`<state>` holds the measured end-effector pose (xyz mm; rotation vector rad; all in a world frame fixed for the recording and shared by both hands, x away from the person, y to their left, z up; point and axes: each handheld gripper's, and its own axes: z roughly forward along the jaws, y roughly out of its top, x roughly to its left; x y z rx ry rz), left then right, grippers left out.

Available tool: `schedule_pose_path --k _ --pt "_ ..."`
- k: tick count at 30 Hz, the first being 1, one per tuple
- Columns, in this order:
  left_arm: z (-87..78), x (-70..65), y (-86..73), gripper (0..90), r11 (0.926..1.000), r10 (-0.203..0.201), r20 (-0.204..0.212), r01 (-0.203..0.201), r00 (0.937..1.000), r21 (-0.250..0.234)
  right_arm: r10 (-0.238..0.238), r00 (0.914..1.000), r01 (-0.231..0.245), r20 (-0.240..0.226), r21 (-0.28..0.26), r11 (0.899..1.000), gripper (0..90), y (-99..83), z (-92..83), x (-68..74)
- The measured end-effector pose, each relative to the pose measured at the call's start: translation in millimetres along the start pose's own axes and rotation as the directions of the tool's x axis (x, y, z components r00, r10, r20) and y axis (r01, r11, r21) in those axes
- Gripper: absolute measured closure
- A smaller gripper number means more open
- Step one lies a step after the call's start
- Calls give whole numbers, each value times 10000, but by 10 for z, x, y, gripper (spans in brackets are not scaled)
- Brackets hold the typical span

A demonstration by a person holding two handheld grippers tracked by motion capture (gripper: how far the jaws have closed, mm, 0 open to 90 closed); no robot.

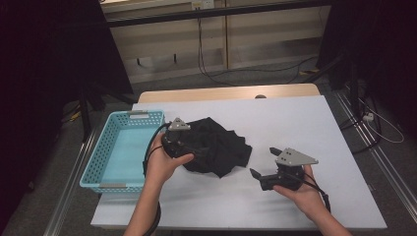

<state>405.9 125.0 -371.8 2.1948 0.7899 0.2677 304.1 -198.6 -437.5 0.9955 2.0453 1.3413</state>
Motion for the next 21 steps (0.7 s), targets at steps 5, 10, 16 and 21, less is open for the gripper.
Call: schedule_pose_path --k 5,10,16,21 --pt "-14 22 -57 80 9997 -185 40 186 9998 -136 -92 9999 93 -92 84 9999 22 9 70 43" --pt "6 19 -115 69 9997 -238 140 237 9996 52 -72 9998 75 -212 144 9999 21 28 148 83" --pt "-30 17 -148 65 9994 -332 33 332 9994 -30 78 9997 -76 -230 98 9999 37 132 301 108" --pt "-55 17 -164 65 9994 -327 -42 326 9995 -72 -56 9996 63 -260 267 9996 51 178 430 137"
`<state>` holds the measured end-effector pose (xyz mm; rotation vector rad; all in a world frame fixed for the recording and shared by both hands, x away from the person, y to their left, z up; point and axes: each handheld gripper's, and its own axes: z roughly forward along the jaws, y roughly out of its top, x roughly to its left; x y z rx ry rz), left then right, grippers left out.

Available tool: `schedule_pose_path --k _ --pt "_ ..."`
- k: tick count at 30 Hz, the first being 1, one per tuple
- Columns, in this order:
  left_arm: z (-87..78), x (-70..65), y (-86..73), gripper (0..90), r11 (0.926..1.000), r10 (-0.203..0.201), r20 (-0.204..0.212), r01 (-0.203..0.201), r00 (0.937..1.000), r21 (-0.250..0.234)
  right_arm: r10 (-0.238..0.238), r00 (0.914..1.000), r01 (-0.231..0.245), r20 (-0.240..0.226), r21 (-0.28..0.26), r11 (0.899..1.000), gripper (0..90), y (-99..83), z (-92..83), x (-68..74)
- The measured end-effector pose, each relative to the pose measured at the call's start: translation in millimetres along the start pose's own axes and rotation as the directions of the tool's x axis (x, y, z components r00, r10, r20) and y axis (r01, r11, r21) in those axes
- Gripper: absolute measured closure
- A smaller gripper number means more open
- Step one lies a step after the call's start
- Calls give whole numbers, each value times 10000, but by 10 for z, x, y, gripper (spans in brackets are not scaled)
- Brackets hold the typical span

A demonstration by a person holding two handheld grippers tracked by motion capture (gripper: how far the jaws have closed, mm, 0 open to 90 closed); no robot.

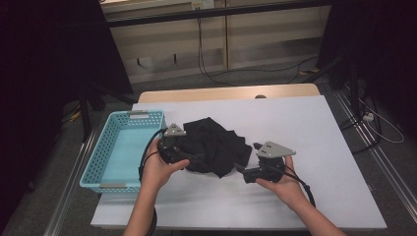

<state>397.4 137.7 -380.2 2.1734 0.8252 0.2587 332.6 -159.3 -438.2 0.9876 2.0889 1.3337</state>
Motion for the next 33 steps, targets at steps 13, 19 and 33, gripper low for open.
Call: schedule_pose_path --k 13,19,33 --pt "-41 19 -32 71 9996 -150 -249 144 9996 -241 -183 9937 285 -1108 909 9955 340 7 352 211" --pt "-54 33 -49 76 9991 -285 -266 277 9992 -318 -469 9853 713 -1642 1456 9868 872 12 385 251" --pt "-48 31 -88 80 9990 -358 -235 352 9991 -264 245 9891 -49 -1450 1342 9909 900 -26 -82 -151"
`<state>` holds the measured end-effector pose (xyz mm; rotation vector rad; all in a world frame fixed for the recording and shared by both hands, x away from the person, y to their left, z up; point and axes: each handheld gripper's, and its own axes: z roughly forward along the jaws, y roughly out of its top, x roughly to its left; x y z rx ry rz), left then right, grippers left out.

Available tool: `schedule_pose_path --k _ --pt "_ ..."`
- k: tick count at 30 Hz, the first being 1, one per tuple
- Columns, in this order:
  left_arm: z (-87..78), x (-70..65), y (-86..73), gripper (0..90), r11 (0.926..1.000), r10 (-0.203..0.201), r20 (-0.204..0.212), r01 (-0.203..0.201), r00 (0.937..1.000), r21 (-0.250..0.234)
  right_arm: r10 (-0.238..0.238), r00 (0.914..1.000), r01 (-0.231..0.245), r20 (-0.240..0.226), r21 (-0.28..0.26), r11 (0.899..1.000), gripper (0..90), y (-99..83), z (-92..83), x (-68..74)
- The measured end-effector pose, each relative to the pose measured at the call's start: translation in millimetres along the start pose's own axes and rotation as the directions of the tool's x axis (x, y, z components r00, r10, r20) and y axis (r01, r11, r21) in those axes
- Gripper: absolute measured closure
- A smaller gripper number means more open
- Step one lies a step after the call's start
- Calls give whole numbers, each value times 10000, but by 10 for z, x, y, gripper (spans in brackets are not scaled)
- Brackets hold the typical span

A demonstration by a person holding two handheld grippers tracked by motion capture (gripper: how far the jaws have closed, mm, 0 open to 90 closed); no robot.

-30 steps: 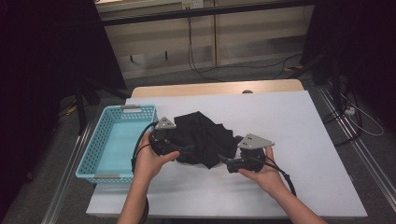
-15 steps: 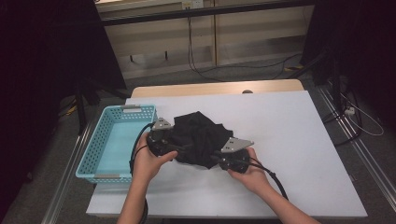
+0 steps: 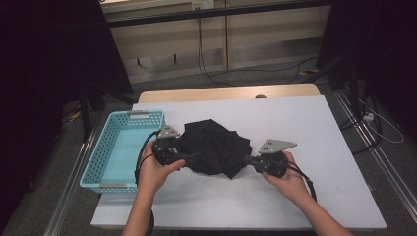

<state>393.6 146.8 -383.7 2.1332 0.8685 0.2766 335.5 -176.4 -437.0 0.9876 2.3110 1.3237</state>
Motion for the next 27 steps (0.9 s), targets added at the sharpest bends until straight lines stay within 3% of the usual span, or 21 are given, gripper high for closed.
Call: schedule_pose_path --k 6,9,13,17,18,23,27 --pt "56 -42 -3 103 10000 13 81 -13 10000 32 -369 9989 375 -304 187 9991 900 -19 82 151" --pt "123 -77 -12 122 10000 -65 132 64 9999 42 -279 9961 306 -837 308 9991 900 -33 158 266" --pt "284 -151 -52 159 9996 -217 296 212 9993 167 -691 9934 732 -913 424 9964 897 -36 196 365" --pt "387 -208 -85 205 9987 -404 629 384 9972 328 -566 9943 599 -905 340 9976 885 -35 201 372" --pt "437 -233 -99 233 9978 -575 843 544 9948 387 -534 9950 569 -848 394 9976 873 -41 200 364" --pt "531 -283 -122 350 9970 -738 1156 705 9906 321 -533 9957 561 -752 357 9978 838 -46 192 344" --pt "573 -311 -136 534 9951 -908 1332 848 9869 500 -591 9965 611 -592 317 9976 782 -35 193 338"
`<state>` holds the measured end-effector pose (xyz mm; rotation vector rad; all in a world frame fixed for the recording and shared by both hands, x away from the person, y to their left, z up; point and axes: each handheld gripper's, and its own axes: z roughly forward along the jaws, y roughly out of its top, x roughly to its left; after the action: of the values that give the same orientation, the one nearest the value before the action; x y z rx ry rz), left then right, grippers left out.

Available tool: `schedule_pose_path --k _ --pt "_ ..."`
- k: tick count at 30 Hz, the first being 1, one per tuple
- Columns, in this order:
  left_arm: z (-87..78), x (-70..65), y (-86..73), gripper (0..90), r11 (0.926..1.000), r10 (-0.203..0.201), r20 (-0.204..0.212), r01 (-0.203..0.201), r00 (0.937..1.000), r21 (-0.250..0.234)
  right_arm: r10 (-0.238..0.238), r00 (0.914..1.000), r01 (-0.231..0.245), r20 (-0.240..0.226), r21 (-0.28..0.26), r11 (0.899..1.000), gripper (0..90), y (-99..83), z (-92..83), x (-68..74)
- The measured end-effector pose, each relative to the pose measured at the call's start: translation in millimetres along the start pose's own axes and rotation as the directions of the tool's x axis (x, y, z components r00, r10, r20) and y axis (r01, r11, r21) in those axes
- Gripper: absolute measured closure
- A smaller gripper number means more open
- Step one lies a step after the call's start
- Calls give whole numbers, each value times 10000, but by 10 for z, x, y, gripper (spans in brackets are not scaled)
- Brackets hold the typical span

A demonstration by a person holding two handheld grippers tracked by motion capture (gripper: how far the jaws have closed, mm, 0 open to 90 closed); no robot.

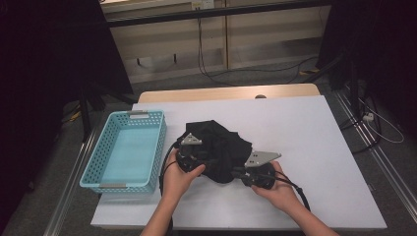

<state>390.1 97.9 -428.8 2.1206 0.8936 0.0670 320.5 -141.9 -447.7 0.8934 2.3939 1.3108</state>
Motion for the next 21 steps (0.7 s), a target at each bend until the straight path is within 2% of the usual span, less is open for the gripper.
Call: schedule_pose_path --k 2,3,4,5,6,7,8,10,12,16,17,18,21 --pt "5 -6 -4 659 10000 -45 -43 45 10000 9 -25 10000 25 70 -6 10000 762 5 -2 -5" --pt "1 -17 -4 738 9992 -362 106 360 9993 185 -60 9998 61 202 -67 10000 705 17 -6 -19" --pt "-12 -15 0 802 9982 -517 282 508 9983 312 -30 9996 33 296 -111 9999 670 23 -12 -30" --pt "-15 -20 2 851 9978 -569 268 559 9980 367 -11 9993 16 367 -142 9999 644 30 -18 -45" --pt "-22 -21 6 866 9976 -528 257 516 9983 452 22 9989 -15 459 -169 9999 605 36 -25 -63" --pt "-22 -21 6 872 9976 -528 257 516 9983 452 22 9989 -15 459 -169 9999 605 36 -25 -63" --pt "-65 -22 15 874 9969 -577 229 564 9981 546 184 9964 -164 822 -251 9995 507 45 -39 -107" --pt "-120 -13 24 877 9961 -635 214 621 9978 621 335 9934 -303 1098 -310 9991 443 51 -52 -160" --pt "-171 -4 28 878 9961 -628 160 617 9979 633 612 9856 -547 1578 -446 9975 351 64 -62 -237" --pt "-271 15 24 879 9956 -741 197 728 9971 593 813 9740 -719 2114 -517 9961 271 101 -37 -366" --pt "-271 15 24 879 9956 -741 197 728 9971 593 813 9740 -719 2114 -517 9961 271 101 -37 -366" --pt "-304 18 18 879 9956 -741 175 730 9971 579 987 9704 -896 2202 -510 9947 267 124 6 -424" --pt "-336 22 -1 879 9953 -714 153 703 9973 667 1008 9672 -918 2333 -492 9946 253 166 83 -462"
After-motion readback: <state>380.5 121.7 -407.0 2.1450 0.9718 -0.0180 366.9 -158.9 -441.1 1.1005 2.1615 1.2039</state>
